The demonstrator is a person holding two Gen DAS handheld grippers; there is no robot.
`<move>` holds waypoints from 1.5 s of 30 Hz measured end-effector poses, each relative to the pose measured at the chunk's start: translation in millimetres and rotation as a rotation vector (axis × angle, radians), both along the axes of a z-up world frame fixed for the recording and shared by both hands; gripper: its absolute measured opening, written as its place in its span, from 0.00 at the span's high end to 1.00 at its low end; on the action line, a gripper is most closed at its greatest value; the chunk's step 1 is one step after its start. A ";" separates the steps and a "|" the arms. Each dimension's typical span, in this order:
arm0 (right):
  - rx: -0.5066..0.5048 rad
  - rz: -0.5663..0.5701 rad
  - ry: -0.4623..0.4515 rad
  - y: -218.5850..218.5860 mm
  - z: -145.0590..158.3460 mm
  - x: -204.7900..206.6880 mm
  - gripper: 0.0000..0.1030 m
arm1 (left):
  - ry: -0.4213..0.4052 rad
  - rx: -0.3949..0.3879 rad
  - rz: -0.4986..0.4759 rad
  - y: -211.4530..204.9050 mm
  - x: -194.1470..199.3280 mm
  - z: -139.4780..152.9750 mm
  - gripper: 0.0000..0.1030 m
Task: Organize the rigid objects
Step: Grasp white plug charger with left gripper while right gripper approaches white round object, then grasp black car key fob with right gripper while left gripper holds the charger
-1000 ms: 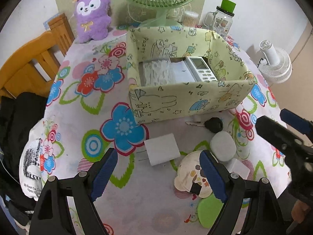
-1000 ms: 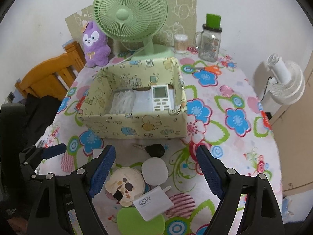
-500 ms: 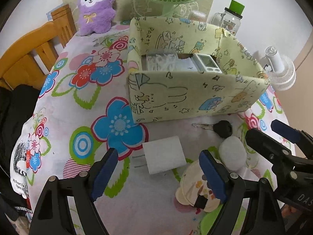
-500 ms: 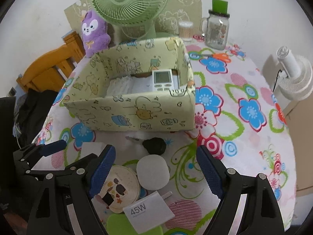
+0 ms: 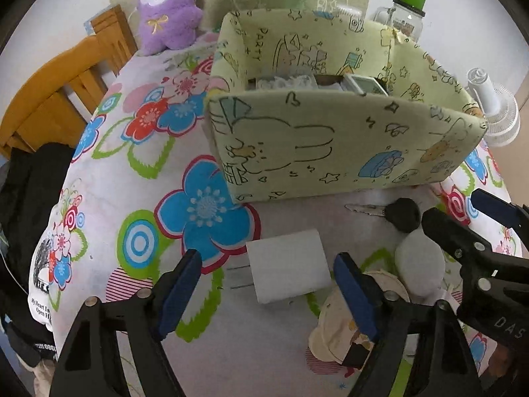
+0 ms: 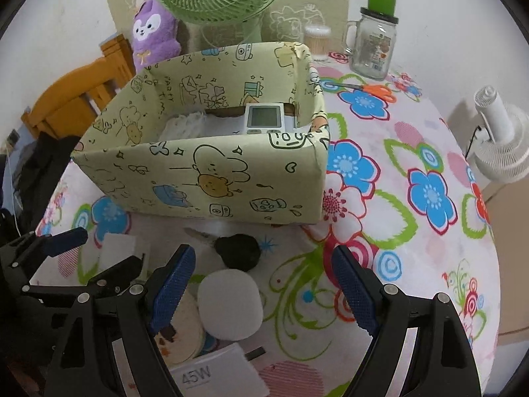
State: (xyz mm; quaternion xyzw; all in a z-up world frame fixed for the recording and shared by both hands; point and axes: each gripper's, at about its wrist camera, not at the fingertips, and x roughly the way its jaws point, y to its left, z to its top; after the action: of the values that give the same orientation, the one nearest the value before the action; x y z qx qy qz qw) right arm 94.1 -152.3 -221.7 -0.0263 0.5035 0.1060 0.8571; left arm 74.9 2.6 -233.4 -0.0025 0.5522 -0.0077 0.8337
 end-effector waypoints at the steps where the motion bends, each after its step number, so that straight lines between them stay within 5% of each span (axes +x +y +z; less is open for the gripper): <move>1: -0.006 0.005 0.008 0.4 -2.1 1.4 0.16 | 0.006 -0.002 0.002 0.0 1.4 -1.6 0.23; 6: -0.011 0.015 0.038 0.1 -11.1 6.9 0.16 | 0.041 -0.049 0.019 2.4 6.7 -7.5 0.34; 29: -0.051 0.087 0.079 11.1 -34.8 20.4 0.23 | 0.037 -0.011 -0.028 -9.4 2.7 -4.7 0.35; 38: -0.082 0.181 0.066 31.0 -41.6 24.2 0.37 | 0.042 -0.015 -0.019 -6.4 3.5 -5.5 0.35; 42: -0.085 0.228 0.055 38.9 -39.5 23.2 0.62 | 0.042 -0.017 -0.017 -6.3 5.6 -6.0 0.35; 45: -0.078 0.232 0.059 44.1 -38.7 26.0 0.64 | 0.044 -0.020 -0.020 -6.5 7.4 -5.9 0.35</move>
State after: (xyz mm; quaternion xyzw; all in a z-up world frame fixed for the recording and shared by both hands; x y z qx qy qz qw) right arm 120.2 -108.1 -260.4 -0.1146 0.5259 0.1854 0.8221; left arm 82.4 -3.9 -239.3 -0.0056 0.5701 -0.0213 0.8213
